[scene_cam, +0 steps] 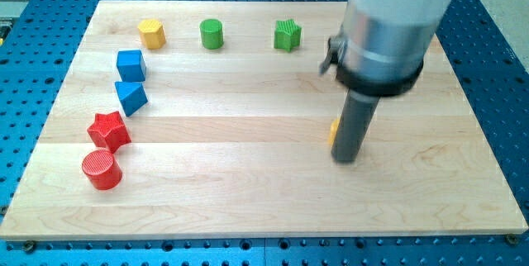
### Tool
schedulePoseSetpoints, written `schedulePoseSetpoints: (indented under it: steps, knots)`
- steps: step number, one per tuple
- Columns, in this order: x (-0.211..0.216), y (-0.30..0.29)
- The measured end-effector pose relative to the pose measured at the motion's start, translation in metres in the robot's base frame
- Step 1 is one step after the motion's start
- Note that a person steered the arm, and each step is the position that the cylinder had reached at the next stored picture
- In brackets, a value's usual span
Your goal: Place the yellow heart parallel to the right of the green star
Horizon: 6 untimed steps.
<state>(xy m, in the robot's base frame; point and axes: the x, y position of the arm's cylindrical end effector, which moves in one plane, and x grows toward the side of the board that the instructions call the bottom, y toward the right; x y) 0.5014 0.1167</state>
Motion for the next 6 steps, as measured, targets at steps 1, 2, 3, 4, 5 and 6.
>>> schedulePoseSetpoints:
  steps: [1, 2, 3, 4, 5, 6]
  knots:
    - [-0.020, 0.008]
    - [-0.090, -0.003]
    - [-0.105, -0.003]
    - [-0.148, 0.009]
    - [-0.159, 0.017]
    - [-0.171, 0.020]
